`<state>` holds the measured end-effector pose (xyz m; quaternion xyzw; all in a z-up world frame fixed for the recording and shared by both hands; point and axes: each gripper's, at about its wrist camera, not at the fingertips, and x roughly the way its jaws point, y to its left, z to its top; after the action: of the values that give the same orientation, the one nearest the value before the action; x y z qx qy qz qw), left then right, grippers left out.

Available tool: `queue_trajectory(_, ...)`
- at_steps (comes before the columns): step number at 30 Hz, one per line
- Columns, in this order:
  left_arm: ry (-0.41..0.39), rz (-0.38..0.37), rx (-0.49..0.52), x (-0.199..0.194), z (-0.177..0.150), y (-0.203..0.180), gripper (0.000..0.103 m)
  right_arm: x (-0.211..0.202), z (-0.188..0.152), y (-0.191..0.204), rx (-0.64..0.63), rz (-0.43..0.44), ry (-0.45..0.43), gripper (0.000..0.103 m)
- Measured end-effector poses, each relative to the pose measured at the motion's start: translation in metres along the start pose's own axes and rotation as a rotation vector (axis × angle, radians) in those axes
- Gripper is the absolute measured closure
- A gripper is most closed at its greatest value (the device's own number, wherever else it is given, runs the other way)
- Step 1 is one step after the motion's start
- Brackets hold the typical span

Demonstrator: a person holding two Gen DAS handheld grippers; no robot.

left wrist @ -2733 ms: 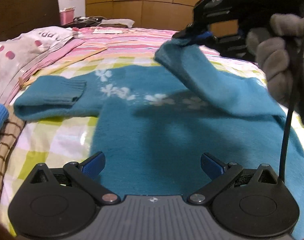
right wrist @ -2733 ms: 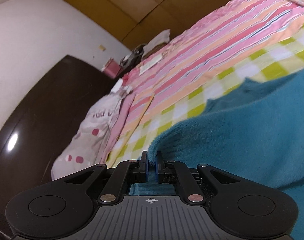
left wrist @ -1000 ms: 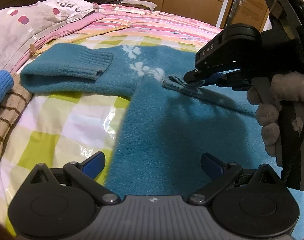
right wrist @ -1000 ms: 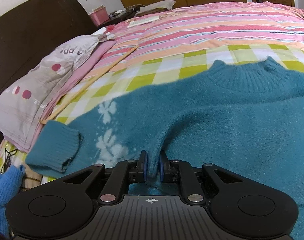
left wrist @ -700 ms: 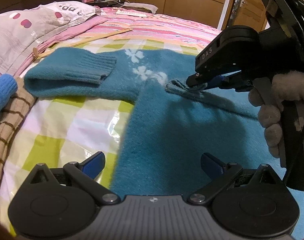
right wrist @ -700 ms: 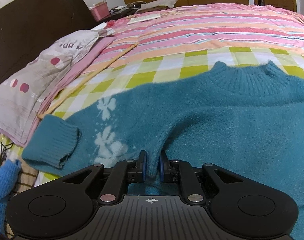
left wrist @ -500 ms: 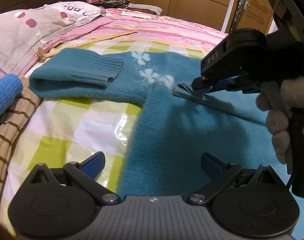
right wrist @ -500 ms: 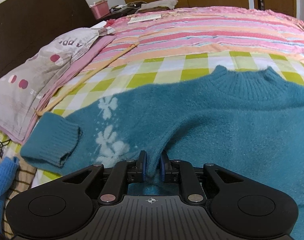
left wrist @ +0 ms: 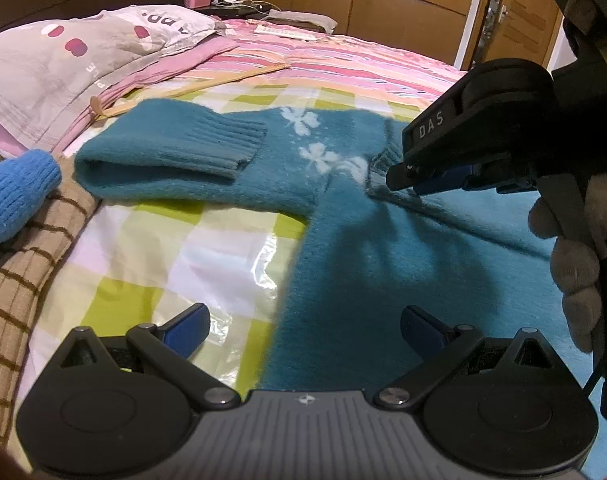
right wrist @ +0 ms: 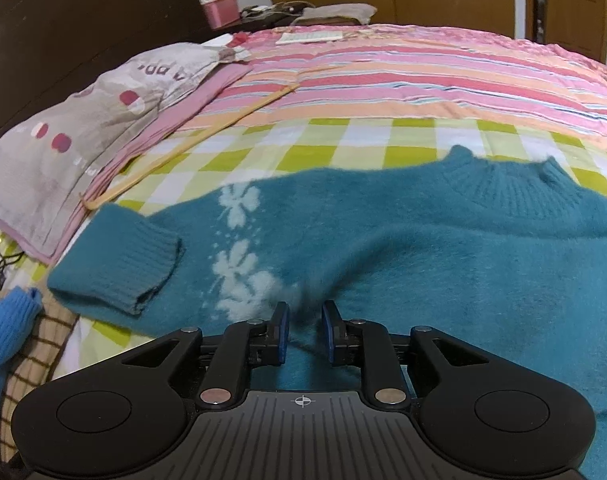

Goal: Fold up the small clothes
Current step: 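Move the right gripper to the other sleeve cuff and grasp it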

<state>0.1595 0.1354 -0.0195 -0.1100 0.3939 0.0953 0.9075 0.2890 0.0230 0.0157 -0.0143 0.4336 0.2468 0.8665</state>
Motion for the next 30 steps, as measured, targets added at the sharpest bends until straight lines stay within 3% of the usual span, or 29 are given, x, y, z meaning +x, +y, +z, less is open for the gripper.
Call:
queue_trajectory(18, -0.017, 0.024, -0.032, -0.004, 0.004, 0.013, 0.000, -0.002, 0.002, 0.019, -0.014, 0.032, 0.004, 0.083)
queue_trajectory(30, -0.095, 0.186, -0.109, -0.011, 0.014, 0.053, 0.000, 0.015, 0.025, 0.064, 0.033, 0.209, 0.038, 0.083)
